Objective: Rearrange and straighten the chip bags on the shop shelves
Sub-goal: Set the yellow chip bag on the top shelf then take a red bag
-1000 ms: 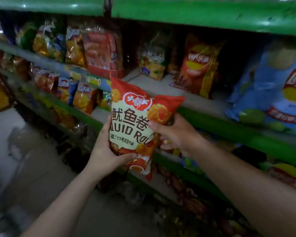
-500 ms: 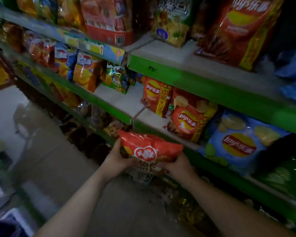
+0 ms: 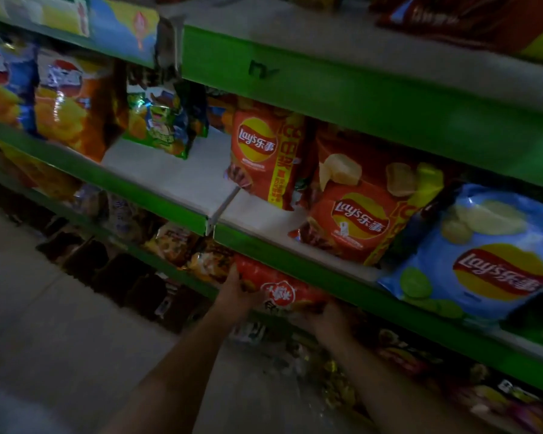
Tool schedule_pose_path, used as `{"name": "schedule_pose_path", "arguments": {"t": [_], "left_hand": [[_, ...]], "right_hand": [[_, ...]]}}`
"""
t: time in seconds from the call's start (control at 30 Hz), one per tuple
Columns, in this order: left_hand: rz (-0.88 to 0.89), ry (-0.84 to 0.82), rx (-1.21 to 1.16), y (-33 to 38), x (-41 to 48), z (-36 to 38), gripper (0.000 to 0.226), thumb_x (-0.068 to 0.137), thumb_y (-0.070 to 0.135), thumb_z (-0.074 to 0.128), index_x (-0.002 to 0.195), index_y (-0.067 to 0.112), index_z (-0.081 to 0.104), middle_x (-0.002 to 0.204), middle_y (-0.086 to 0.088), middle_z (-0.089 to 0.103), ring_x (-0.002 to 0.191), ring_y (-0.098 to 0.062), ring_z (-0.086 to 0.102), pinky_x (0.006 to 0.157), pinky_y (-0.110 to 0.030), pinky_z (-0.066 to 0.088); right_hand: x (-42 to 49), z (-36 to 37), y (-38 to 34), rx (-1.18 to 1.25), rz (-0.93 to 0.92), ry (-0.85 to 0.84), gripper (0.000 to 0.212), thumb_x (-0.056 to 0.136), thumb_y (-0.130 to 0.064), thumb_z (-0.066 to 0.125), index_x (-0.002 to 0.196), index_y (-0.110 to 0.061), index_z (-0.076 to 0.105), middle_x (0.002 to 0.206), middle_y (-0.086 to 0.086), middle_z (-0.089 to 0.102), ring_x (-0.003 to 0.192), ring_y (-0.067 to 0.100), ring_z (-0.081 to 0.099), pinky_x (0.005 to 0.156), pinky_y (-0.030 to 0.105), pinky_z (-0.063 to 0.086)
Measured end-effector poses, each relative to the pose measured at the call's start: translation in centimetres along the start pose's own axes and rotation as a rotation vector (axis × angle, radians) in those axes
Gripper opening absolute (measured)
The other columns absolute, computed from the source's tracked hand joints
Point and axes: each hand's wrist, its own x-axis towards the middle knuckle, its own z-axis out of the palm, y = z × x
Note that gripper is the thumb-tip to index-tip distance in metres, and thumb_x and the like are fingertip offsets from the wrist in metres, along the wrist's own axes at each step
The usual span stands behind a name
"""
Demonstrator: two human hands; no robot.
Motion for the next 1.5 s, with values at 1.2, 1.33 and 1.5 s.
{"name": "schedule_pose_path", "arguments": {"t": [1.2, 1.33, 1.5], "left_hand": [[-0.257, 0.082, -0.064, 3.2, 1.4, 3.1, 0.073, 0.087, 0.010, 0.068, 0.145, 0.033, 0.031, 0.132, -0.010, 0.055, 0.098, -0.025, 0.063, 0.070, -0.044, 0.058], [-0.200, 0.078, 0.120, 6.1, 0.1, 2.5, 0.101, 0.068, 0.034, 0.085, 0.148, 0.017, 0.028, 0.144, -0.012, 0.047, 0.119, -0.030, 0.055, 0.086, -0.040, 0.054], [-0.165, 0.059, 0.513, 10.8, -2.2, 1.8, 0.093, 0.068, 0.046, 0.080, 0.145, 0.018, 0.038, 0.139, -0.012, 0.053, 0.122, -0.033, 0.053, 0.100, -0.044, 0.047]], "right_hand": [[-12.9, -17.1, -10.8, -0.141, -0.650, 0.272, 0.009, 0.088, -0.014, 0.069, 0.089, -0.021, 0.074, 0.076, -0.020, 0.066, 0.076, -0.003, 0.063, 0.057, 0.002, 0.040], [-13.4, -18.1, -12.7, -0.077, -0.691, 0.330, 0.010, 0.087, -0.016, 0.070, 0.090, -0.025, 0.074, 0.077, -0.025, 0.066, 0.076, -0.003, 0.064, 0.059, 0.003, 0.042], [-15.4, -21.3, -17.2, 0.143, -0.827, 0.385, 0.024, 0.089, -0.016, 0.068, 0.087, -0.040, 0.068, 0.075, -0.013, 0.070, 0.066, 0.005, 0.066, 0.053, 0.012, 0.047]]}}
